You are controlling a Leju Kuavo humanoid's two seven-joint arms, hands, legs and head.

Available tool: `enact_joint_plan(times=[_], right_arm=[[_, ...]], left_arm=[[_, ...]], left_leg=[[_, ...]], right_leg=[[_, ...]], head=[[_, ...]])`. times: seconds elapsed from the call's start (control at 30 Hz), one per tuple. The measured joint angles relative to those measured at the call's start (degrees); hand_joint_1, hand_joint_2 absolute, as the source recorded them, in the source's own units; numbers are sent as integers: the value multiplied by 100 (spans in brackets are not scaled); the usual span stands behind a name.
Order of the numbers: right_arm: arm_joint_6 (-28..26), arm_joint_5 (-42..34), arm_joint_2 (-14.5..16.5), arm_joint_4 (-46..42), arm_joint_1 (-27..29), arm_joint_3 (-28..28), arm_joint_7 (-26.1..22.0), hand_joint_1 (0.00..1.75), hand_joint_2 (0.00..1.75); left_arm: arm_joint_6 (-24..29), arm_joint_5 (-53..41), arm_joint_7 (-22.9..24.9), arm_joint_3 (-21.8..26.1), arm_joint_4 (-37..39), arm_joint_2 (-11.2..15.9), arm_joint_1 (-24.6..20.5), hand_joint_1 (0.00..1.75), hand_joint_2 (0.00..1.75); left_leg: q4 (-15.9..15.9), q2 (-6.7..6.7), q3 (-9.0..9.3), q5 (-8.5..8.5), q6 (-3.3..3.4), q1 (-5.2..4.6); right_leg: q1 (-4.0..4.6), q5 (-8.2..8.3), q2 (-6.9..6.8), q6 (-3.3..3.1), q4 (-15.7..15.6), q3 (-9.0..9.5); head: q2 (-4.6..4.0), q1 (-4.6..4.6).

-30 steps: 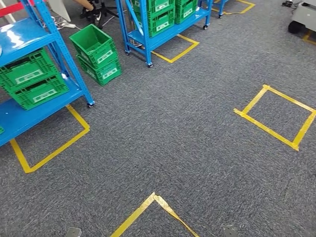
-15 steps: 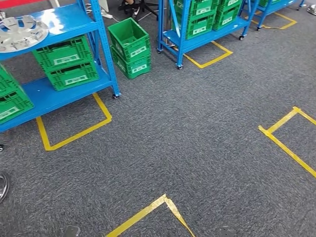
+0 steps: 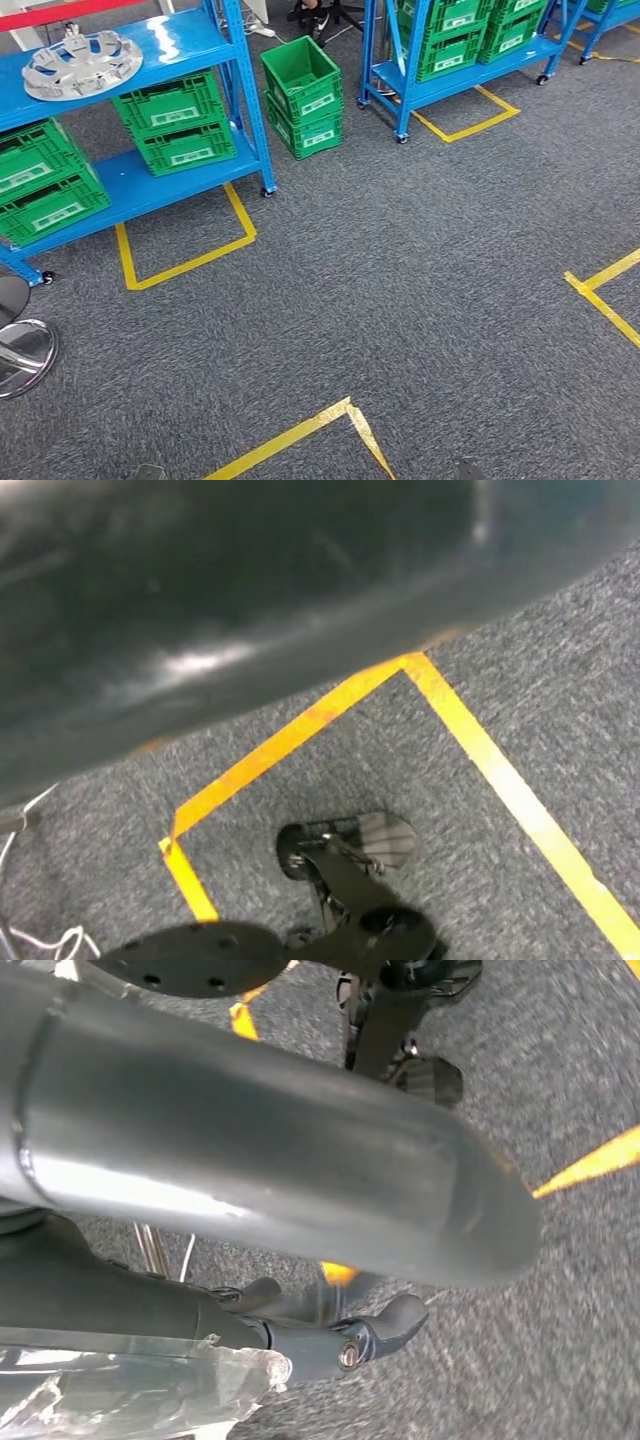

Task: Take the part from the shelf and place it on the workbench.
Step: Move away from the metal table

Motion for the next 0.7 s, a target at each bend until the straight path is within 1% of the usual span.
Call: enact_joint_plan(times=[0.03,0.07,0.1,0.13,0.17,0.2,0.23,0.27,0.3,0.33,0.37,0.4,0.43,0.47,0.5,0.53,0.57,0.6,0.63,0.67,0.7], right_arm=[[-1,5,-3,-1,4,-3,-1,0,0],[-1,12,-5,-1,8,-7,-2,0,0],[-1,20,-8,-1,12,-10,-4,0,0],[-1,29,-8,-1,13,-11,-10,0,0],[0,38,-8,-1,10,-12,-19,0,0],[1,45,-8,-1,5,-12,-30,0,0],[-1,48,-7,-1,2,-12,-41,0,0],[-1,51,-7,-1,1,-12,-48,0,0],[-2,52,-8,-1,0,-12,-51,0,0],[-2,53,-8,-1,-2,-12,-53,0,0],[-2,54,-8,-1,-7,-12,-53,0,0],[-2,55,-8,-1,-13,-12,-54,0,0],[-3,56,-7,-1,-19,-12,-56,0,0],[-2,57,-7,-1,-24,-12,-59,0,0],[-2,57,-7,-1,-22,-13,-60,0,0],[-2,57,-6,-1,-18,-14,-58,0,0],[-1,57,-6,-1,-9,-17,-55,0,0],[-2,56,-6,-1,0,-22,-52,0,0],[-3,56,-7,-1,6,-26,-50,0,0],[-3,56,-7,-1,8,-30,-50,0,0],[-4,55,-8,-1,8,-31,-50,0,0]], left_arm=[[0,-27,1,10,-1,-2,-11,0,0],[0,-57,2,24,-1,-6,-22,0,0],[-1,-80,3,34,-1,-13,-33,0,0],[-1,-100,5,46,-1,-18,-44,0,0],[-2,-112,8,59,-1,-21,-41,0,0],[-3,-121,9,72,-1,-21,-42,0,0],[-4,-128,10,85,-1,-21,-49,0,0],[-6,-133,10,97,-1,-21,-62,0,0],[-8,-136,10,108,-1,-24,-75,0,0],[-9,-137,10,116,-1,-27,-81,0,0],[-9,-139,10,126,-1,-30,-79,0,0],[-10,-140,10,135,-1,-39,-69,0,0],[-11,-142,10,144,-2,-43,-62,0,0],[-10,-143,10,152,-3,-46,-64,0,0],[-8,-145,10,156,-3,-50,-73,0,0],[-6,-147,10,160,-4,-49,-84,0,0],[-4,-152,10,162,-4,-52,-89,0,0],[-4,-160,10,164,-3,-56,-87,0,0],[-5,-168,10,166,-3,-59,-81,0,0],[-5,-177,10,167,-3,-62,-76,0,0],[-5,-183,10,169,-4,-67,-75,0,0]], left_leg=[[309,136,-149,-175,-27,-6],[756,279,-361,-385,-50,-11],[1175,409,-552,-561,-63,-19],[1496,497,-695,-666,-64,-20],[1414,514,-639,-562,-43,-26],[1057,563,-444,-370,-10,-41],[646,675,-227,-217,29,-69],[306,776,-53,-116,64,-96],[84,853,55,-73,94,-121],[-2,877,86,-81,114,-139],[-23,823,82,-74,134,-139],[-48,769,93,-59,159,-124],[-74,720,108,-43,188,-104],[-99,672,123,-27,215,-79],[-114,625,134,-15,237,-58],[-113,574,132,-13,251,-52],[-112,515,130,-12,257,-50],[-109,456,130,-13,259,-50],[-107,395,133,-13,258,-47],[-105,333,139,-14,253,-43],[-101,271,147,-17,242,-35]], right_leg=[[1,10,-82,-38,-14,-2],[6,18,-194,-79,-27,-4],[22,15,-293,-103,-30,-7],[38,11,-400,-122,-31,-10],[47,7,-472,-125,-31,-4],[52,2,-525,-121,-32,7],[66,-8,-575,-108,-30,17],[80,-21,-621,-89,-26,23],[94,-33,-668,-67,-28,30],[105,-41,-715,-42,-37,40],[109,-45,-763,-16,-54,58],[106,-56,-777,13,-65,70],[105,-98,-720,46,-25,64],[99,-192,-617,76,113,9],[88,-342,-488,104,382,-116],[80,-521,-378,125,759,-291],[72,-674,-325,139,1153,-490],[68,-744,-304,151,1440,-650],[66,-700,-295,160,1533,-727],[62,-547,-287,164,1396,-694],[50,-321,-252,171,1059,-558]], head=[[0,-16],[-1,-32],[-1,-49],[-1,-62],[-1,-62],[-1,-62],[-1,-62],[-1,-63],[-1,-60],[-1,-59],[0,-58],[0,-58],[0,-51],[0,-38],[1,-22],[1,-4],[1,3],[0,6],[0,8],[-1,7],[-1,8]])
